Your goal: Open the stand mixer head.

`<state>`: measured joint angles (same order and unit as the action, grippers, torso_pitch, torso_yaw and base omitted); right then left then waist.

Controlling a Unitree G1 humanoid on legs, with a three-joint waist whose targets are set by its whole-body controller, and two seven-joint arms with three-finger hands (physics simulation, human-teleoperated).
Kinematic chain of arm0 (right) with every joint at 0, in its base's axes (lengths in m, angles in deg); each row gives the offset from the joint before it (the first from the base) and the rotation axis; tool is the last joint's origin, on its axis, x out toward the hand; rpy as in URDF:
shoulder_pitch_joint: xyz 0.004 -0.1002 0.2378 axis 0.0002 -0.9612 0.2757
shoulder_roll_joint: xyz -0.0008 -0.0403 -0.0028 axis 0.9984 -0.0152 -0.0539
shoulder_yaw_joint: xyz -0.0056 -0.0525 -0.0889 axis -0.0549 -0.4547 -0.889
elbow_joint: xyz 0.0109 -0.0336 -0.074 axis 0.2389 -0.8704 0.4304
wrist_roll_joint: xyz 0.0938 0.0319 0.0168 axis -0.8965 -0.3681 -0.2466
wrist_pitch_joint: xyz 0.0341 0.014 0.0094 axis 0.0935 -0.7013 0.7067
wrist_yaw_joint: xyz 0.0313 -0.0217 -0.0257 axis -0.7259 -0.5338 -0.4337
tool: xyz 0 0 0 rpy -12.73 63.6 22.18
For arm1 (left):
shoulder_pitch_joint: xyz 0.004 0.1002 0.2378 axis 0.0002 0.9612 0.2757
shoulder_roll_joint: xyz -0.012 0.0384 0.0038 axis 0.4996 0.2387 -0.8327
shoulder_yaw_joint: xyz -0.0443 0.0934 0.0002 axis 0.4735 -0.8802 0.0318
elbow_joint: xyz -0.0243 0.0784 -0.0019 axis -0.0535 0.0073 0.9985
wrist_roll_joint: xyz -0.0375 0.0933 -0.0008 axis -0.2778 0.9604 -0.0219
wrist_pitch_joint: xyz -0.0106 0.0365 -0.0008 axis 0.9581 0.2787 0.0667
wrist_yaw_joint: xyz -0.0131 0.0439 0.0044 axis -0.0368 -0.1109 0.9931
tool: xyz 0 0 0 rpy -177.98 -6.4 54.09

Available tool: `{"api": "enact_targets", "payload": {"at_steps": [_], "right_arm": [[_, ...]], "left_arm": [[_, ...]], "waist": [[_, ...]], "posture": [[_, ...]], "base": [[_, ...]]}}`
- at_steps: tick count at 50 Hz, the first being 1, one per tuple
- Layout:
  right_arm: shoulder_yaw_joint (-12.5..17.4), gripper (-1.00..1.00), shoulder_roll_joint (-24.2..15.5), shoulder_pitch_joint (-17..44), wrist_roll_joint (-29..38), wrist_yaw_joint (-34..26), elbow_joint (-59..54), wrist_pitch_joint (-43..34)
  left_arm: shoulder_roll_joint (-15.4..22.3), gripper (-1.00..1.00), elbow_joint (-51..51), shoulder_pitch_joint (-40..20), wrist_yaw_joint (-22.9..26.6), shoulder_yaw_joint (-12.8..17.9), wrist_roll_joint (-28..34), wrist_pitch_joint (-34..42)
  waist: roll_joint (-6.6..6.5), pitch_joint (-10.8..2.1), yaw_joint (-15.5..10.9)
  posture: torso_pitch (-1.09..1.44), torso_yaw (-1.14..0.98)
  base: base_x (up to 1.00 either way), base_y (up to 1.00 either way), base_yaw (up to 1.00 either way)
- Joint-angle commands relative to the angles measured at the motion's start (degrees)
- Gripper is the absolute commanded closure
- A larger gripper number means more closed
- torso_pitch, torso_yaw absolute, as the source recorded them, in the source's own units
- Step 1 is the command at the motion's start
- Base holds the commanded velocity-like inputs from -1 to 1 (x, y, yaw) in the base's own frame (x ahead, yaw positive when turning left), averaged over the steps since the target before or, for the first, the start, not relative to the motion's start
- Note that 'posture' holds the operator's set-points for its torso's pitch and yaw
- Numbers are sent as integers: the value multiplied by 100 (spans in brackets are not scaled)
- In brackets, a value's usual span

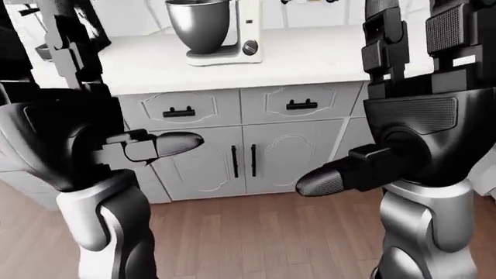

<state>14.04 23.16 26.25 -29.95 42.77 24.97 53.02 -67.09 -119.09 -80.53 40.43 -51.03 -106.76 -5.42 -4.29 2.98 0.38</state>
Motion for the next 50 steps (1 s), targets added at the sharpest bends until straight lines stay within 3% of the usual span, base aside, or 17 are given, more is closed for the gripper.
{"api": "enact_targets", "payload": {"at_steps": [1,7,9,11,13,15,17,20,22,28,31,32,33,40,43,44,50], "right_arm": [[88,-100,-21,89,50,19,74,48],[65,-100,-11,110,61,-16,103,-11],[76,-100,-1,100,14,-43,147,25],[54,-100,-12,106,41,-67,170,15],[49,-100,-13,113,100,-58,131,-31],[46,-100,3,87,129,-59,117,2],[47,-100,11,79,139,-61,108,18],[64,-100,20,33,84,-90,122,76],[77,-100,24,34,49,-78,132,74],[17,-100,21,29,187,-82,59,71],[21,-100,39,31,198,-88,46,73],[11,-100,39,16,237,-90,36,95],[4,-100,42,1,262,-92,30,96],[-37,-100,100,-65,298,-179,72,129],[-20,-100,111,-44,346,-142,51,143],[5,-100,94,-27,342,-136,31,149],[-42,-100,84,-95,391,-213,47,246]], "left_arm": [[25,-100,-37,-121,29,-47,-14,-37],[46,-100,-37,-130,9,-29,-45,-37],[57,-100,-45,-145,0,-23,-58,-25],[57,-100,-48,-144,-2,-26,-60,-28],[53,-100,-57,-135,-4,-32,-57,-30],[52,-100,-45,-114,10,-32,-54,-46],[49,-100,-34,-111,10,-27,-50,-58],[42,-100,-48,-86,12,-36,-40,-62],[43,-100,-38,-92,10,-27,-46,-65],[28,-100,-6,-67,19,-37,-40,-107],[29,-100,13,-55,23,-29,-39,-125],[28,-100,4,-46,22,-30,-42,-123],[27,-100,0,-37,24,-30,-45,-123],[12,-100,37,-14,30,-33,-48,-165],[11,-100,61,-10,36,-32,-47,-187],[11,-100,58,-6,34,-33,-48,-185],[4,-100,61,-7,37,-47,-39,-187]], "waist": [[-146,15,20],[297,101,-18],[492,-75,-86],[686,268,-128],[950,72,-106],[866,-247,-132],[963,-50,-142],[751,-148,-119],[673,263,-99],[571,-271,-83],[51,-417,-43],[170,-78,-58],[167,-32,-152],[369,37,-125],[758,-192,-92],[553,-77,-116],[437,-163,-16]], "posture": [[0,0],[0,0],[0,0],[0,0],[0,0],[0,0],[0,0],[0,0],[0,0],[0,0],[0,0],[0,0],[0,0],[0,0],[0,0],[0,0],[0,0]], "base": [[0,0,0],[0,0,0],[41,0,0],[100,0,0],[53,0,0],[0,0,0],[0,0,0],[33,0,0],[100,0,0],[51,0,0],[0,0,0],[0,0,0],[0,0,0],[0,0,0],[0,0,0],[0,0,0],[0,0,0]]}}
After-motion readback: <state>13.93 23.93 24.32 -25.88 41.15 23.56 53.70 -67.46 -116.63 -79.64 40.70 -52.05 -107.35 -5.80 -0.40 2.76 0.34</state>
